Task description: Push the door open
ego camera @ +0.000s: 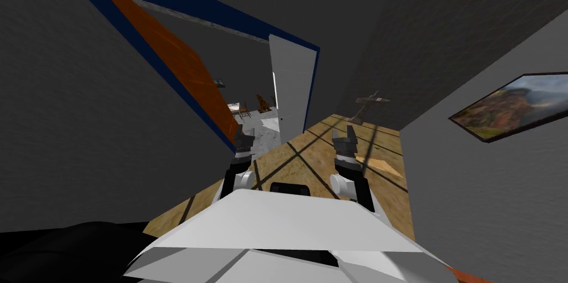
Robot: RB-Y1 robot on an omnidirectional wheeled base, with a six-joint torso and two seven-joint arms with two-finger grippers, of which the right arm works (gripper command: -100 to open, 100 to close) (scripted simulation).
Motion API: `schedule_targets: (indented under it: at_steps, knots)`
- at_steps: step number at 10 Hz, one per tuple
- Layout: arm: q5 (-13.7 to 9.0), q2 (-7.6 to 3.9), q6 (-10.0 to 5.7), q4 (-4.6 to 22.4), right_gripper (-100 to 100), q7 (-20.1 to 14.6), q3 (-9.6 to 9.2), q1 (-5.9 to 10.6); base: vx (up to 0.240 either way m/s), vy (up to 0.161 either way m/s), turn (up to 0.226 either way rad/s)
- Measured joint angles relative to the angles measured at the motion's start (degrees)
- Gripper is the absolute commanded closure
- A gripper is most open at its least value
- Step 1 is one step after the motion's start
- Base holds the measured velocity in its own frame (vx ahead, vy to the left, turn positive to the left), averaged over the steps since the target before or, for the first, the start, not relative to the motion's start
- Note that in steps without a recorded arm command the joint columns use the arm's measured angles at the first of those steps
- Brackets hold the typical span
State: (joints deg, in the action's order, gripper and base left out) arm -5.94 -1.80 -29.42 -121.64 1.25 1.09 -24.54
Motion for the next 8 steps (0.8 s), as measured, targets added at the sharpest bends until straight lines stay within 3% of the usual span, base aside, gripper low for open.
schedule_targets:
  at_steps: [8]
  knots:
    - [-0.3,-1.43,-1.80,9.8,-100,-0.3,-0.30,3.54,0.086,-0.011,0.122]
